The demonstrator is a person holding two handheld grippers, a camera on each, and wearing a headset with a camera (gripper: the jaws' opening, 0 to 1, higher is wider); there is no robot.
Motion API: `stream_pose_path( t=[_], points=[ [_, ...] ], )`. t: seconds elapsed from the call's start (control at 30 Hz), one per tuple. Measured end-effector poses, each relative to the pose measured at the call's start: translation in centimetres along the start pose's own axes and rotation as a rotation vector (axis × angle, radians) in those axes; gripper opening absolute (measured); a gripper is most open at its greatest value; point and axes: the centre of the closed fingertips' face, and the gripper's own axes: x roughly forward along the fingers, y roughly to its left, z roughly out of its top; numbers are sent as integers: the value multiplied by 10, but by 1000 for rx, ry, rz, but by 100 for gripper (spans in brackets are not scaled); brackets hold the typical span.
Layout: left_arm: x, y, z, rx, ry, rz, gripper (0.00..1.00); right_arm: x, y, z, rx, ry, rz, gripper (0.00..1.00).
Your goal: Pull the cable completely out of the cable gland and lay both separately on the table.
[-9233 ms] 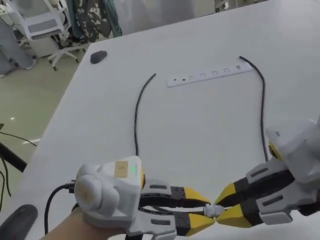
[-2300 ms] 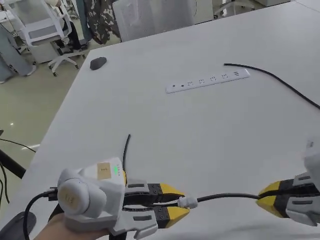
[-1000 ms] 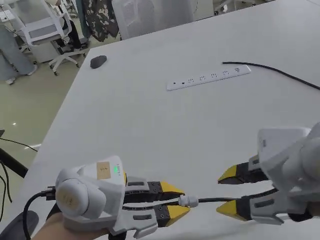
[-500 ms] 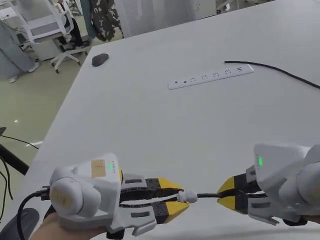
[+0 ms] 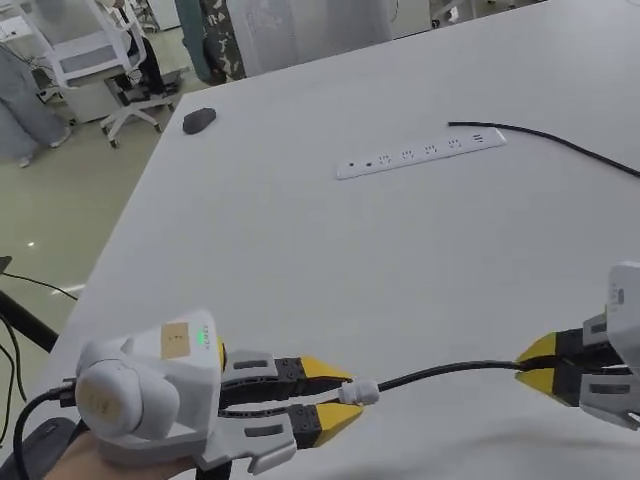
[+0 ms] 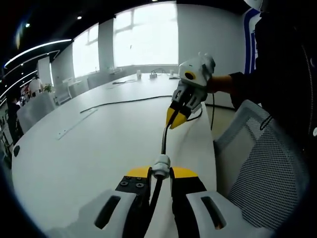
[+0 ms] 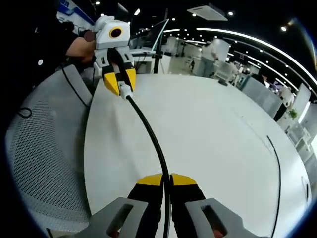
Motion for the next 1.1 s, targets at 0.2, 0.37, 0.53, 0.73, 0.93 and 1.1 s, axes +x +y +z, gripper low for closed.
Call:
stream_pose_path(
  t=[0.2,0.37,0.53,0.73,0.93,1.1],
  points=[
    [-5,2,-3,-6,6,15,15,-3,-9,-20,22,49,-29,0],
    [-8,5,-5,-40,8,29,15,-1,-4,-22,37,60,-13,0],
    [-7,6,-4,-36,10,39,15,2,-6,-23,26,96,-50,7],
    [-8,8,-8,-34,22,47,15,1,4,11,105,-21,9,21],
    [-3,3,-1,-7,15,35,15,5,47,85,74,-219,181,20],
    [0,0,2,-2,11,19,15,28,68,100,2,-196,228,19]
  ],
)
